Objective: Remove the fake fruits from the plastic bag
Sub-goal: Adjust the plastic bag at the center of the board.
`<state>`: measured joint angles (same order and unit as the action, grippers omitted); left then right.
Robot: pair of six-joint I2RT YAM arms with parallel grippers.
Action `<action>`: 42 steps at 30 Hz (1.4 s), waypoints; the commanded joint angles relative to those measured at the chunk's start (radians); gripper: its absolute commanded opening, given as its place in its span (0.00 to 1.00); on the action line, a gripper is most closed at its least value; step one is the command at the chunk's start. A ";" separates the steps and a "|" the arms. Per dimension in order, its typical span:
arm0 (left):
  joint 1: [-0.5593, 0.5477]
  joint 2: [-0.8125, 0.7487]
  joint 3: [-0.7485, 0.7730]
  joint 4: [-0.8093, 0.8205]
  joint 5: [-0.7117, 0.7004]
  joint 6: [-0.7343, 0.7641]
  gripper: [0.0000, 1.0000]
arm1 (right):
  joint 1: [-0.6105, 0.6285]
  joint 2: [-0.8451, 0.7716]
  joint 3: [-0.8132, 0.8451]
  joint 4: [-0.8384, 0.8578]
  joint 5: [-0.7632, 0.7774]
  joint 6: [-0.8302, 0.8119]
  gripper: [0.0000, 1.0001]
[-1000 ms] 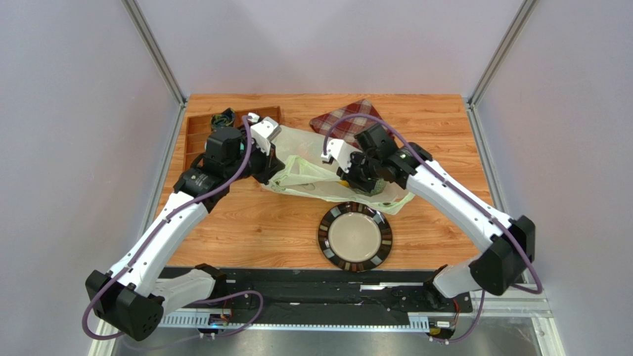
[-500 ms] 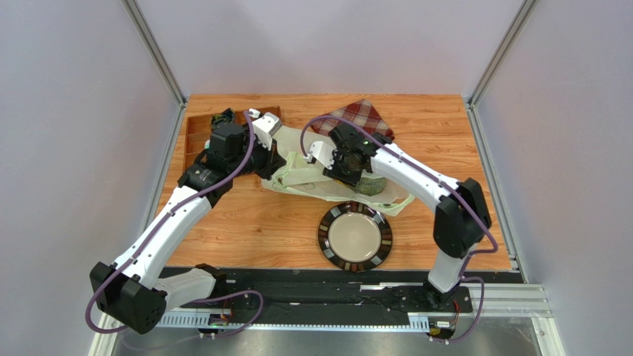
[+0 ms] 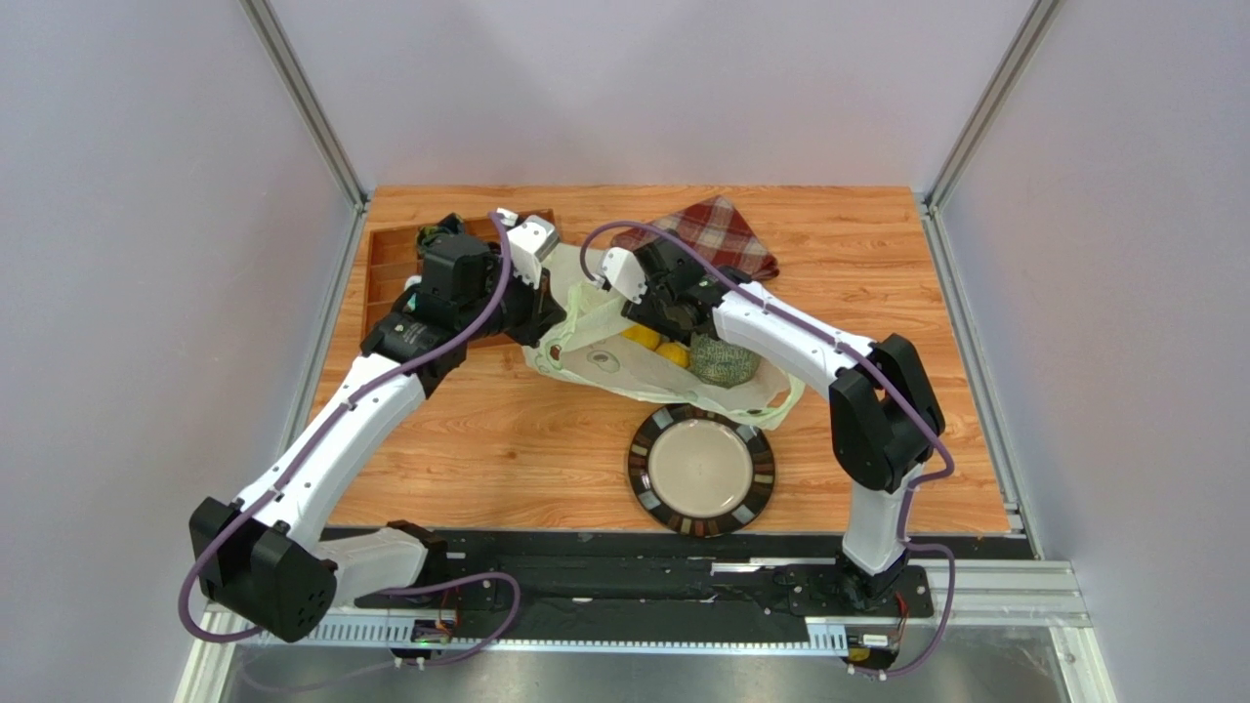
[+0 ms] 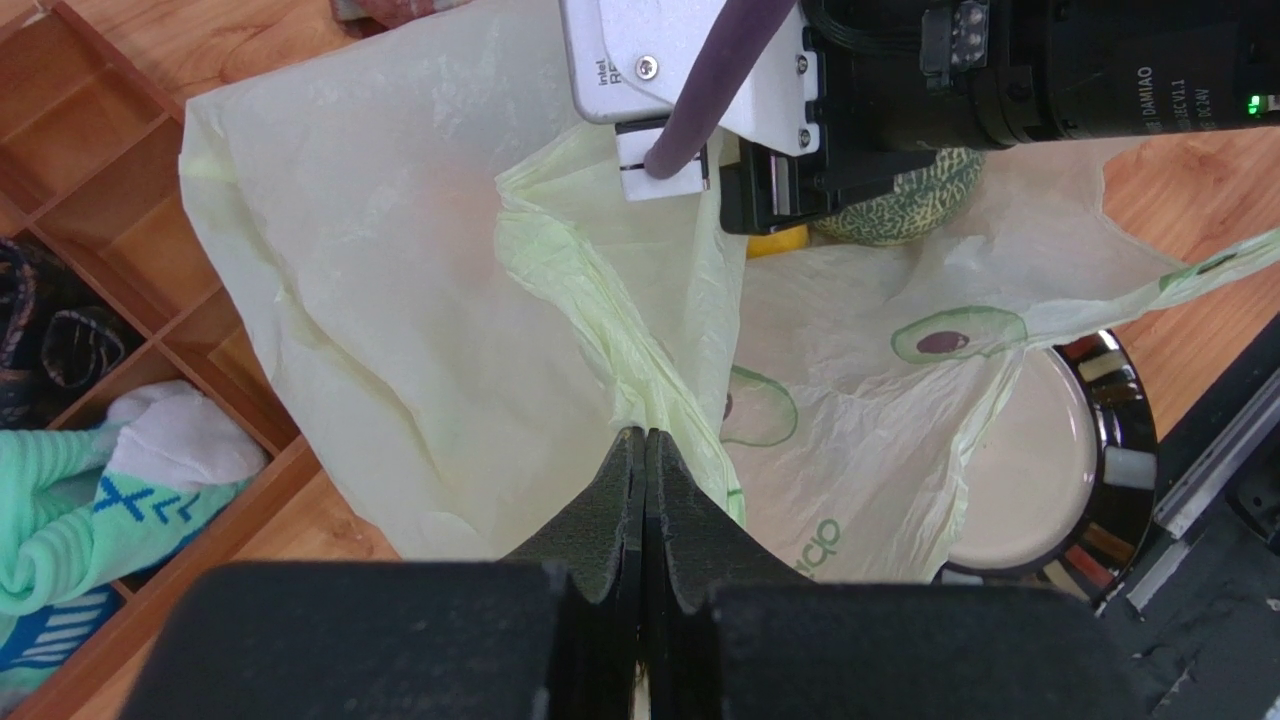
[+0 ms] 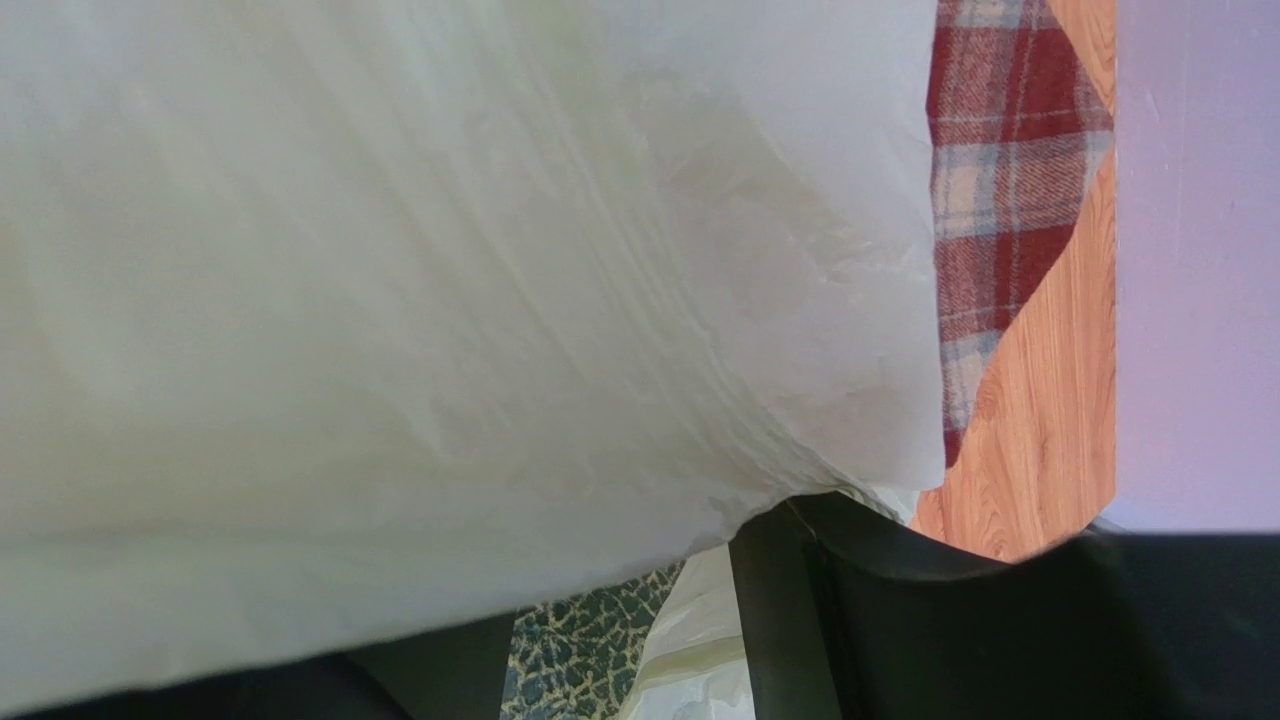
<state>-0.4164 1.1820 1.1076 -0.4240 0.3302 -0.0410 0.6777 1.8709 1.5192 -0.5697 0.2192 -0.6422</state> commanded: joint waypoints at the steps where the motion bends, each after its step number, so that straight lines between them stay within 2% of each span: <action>1: 0.005 0.021 0.052 0.036 0.003 -0.020 0.00 | -0.001 -0.052 0.033 0.003 -0.042 0.067 0.55; 6: 0.005 0.039 0.075 0.042 0.003 -0.025 0.00 | 0.005 -0.122 0.076 -0.211 -0.187 0.116 0.56; 9: 0.007 0.048 0.086 0.047 0.003 -0.026 0.00 | 0.005 -0.167 0.053 -0.256 -0.291 0.124 0.49; 12: 0.007 0.054 0.090 0.051 0.001 -0.026 0.00 | 0.006 -0.156 0.035 -0.263 -0.317 0.118 0.37; 13: 0.007 0.057 0.092 0.051 0.003 -0.025 0.00 | 0.006 -0.145 0.038 -0.271 -0.317 0.115 0.30; 17: 0.007 0.064 0.101 0.041 0.004 -0.026 0.00 | 0.005 -0.081 0.068 -0.314 -0.311 0.098 0.22; 20: 0.007 0.062 0.107 0.036 0.001 -0.022 0.00 | 0.000 -0.038 0.064 -0.285 -0.281 0.087 0.22; 24: 0.010 0.061 0.113 0.025 -0.003 -0.013 0.00 | -0.010 0.030 0.093 -0.245 -0.186 0.085 0.43; 27: 0.011 0.062 0.110 0.024 -0.003 -0.010 0.00 | -0.024 0.071 0.110 -0.211 -0.158 0.079 0.46; 35: 0.013 0.064 0.113 0.013 -0.003 -0.003 0.00 | -0.063 0.181 0.214 -0.208 -0.164 0.104 0.47; 42: 0.014 0.085 0.118 0.021 0.010 -0.003 0.00 | -0.078 0.287 0.312 -0.300 -0.242 0.114 0.37</action>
<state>-0.4095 1.2552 1.1770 -0.4232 0.3309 -0.0498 0.6159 2.0846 1.7504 -0.8326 0.0219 -0.5457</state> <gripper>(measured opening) 0.007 0.395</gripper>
